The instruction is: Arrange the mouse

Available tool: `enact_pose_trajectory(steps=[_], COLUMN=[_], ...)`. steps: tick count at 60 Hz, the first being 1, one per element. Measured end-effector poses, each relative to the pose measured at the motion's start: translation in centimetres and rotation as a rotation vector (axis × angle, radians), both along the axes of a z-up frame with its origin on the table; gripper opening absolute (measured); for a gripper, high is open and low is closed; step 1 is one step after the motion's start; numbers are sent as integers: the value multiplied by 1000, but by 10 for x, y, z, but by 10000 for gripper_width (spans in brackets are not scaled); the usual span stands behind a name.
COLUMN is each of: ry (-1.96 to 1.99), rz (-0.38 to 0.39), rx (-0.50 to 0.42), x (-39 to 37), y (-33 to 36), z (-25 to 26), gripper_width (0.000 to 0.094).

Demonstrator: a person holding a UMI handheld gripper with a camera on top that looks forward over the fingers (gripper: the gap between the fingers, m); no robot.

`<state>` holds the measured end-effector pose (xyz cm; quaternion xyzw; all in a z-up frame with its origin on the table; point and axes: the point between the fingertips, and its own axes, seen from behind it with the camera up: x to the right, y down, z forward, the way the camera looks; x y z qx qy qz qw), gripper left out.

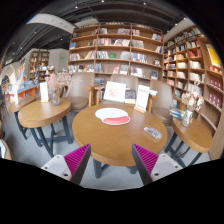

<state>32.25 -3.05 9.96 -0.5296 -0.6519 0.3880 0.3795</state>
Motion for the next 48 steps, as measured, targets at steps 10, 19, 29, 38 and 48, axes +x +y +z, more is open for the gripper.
enact_pose_trajectory(steps=[10,19,29,38,48], ry=[-21,-33,-71,-89,-104], rz=[-66,-139,-227,-268,-285], rx=[-10,-6,0,-7,-6], x=[-18,-35,-50,-65,-90], y=[37,89,141,177,197], z=[-8,-12,-25,-34,-43], gripper_width=[855,854,853,853,854])
